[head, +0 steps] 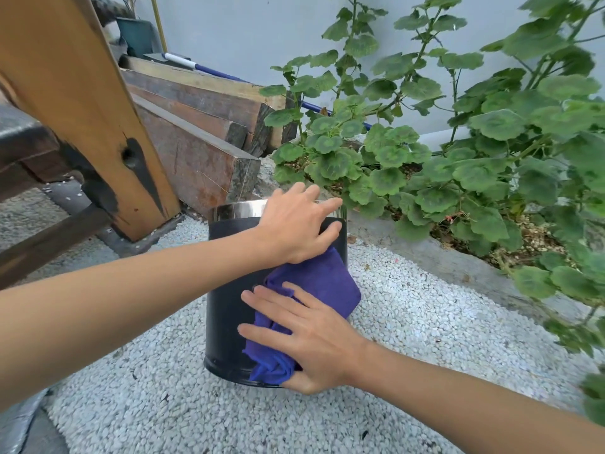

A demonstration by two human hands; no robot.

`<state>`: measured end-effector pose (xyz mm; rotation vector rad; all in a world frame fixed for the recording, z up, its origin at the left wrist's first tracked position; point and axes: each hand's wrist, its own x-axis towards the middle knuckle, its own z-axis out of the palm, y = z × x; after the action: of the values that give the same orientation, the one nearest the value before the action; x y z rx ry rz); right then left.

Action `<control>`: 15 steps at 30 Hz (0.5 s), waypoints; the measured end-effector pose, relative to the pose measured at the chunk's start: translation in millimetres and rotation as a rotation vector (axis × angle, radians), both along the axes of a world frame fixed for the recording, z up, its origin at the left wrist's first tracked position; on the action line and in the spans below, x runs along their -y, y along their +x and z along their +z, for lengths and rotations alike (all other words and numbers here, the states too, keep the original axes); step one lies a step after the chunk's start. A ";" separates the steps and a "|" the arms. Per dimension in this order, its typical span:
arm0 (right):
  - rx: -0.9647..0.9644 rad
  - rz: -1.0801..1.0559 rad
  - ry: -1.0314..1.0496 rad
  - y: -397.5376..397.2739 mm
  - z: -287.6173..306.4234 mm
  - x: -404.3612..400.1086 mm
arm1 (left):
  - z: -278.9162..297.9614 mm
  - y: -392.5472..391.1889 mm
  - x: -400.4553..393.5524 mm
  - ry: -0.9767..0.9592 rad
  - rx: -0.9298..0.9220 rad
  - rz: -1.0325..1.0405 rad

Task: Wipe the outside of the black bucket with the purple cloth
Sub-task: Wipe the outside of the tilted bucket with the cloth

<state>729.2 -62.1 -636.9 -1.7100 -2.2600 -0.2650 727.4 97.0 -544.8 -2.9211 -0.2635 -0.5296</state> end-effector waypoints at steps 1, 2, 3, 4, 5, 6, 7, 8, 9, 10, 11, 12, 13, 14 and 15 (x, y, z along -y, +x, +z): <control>-0.051 0.010 -0.002 1.9 1.8 2.1 | -0.8 1.9 1.0 0.027 -0.010 -0.023; -0.105 0.009 -0.005 4.7 3.8 3.7 | -1.2 4.3 2.0 0.034 -0.016 -0.039; -0.142 -0.004 -0.009 8.5 5.5 5.3 | -1.2 7.0 2.8 0.030 -0.017 -0.048; -0.149 -0.030 -0.019 12.2 5.7 6.8 | -1.6 10.2 3.3 0.017 -0.017 -0.054; -0.124 -0.069 -0.034 15.3 4.7 8.9 | -1.6 13.8 4.4 -0.008 -0.011 -0.061; -0.070 -0.116 -0.049 17.2 2.4 11.7 | -0.6 18.0 7.1 -0.044 -0.003 -0.073; -0.002 -0.154 -0.063 17.8 -1.1 13.7 | -0.4 21.7 9.7 -0.085 0.004 -0.087; 0.061 -0.185 -0.073 17.5 -5.0 15.7 | -0.5 25.2 13.2 -0.121 0.011 -0.104; 0.099 -0.209 -0.081 17.2 -7.4 17.1 | -1.8 28.5 16.2 -0.149 0.016 -0.119; 0.108 -0.222 -0.085 18.3 -8.7 19.6 | -2.9 33.0 20.5 -0.178 0.022 -0.128; 0.084 -0.215 -0.076 18.9 -9.3 20.2 | -3.9 35.6 22.1 -0.210 0.027 -0.128; 0.036 -0.196 -0.059 20.7 -9.5 21.4 | -4.3 38.2 22.6 -0.245 0.033 -0.122; -0.029 -0.171 -0.041 23.3 -9.0 23.3 | -4.2 39.8 21.6 -0.279 0.041 -0.115; -0.109 -0.145 -0.022 26.0 -7.4 26.2 | -3.5 40.6 19.3 -0.313 0.042 -0.108; -0.198 -0.127 0.000 28.4 -5.3 29.8 | -2.3 40.0 14.9 -0.344 0.038 -0.099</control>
<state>757.6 -92.0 -642.2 -1.7977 -2.0154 -0.1165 767.4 82.1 -547.1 -3.2736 -0.2355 -0.6099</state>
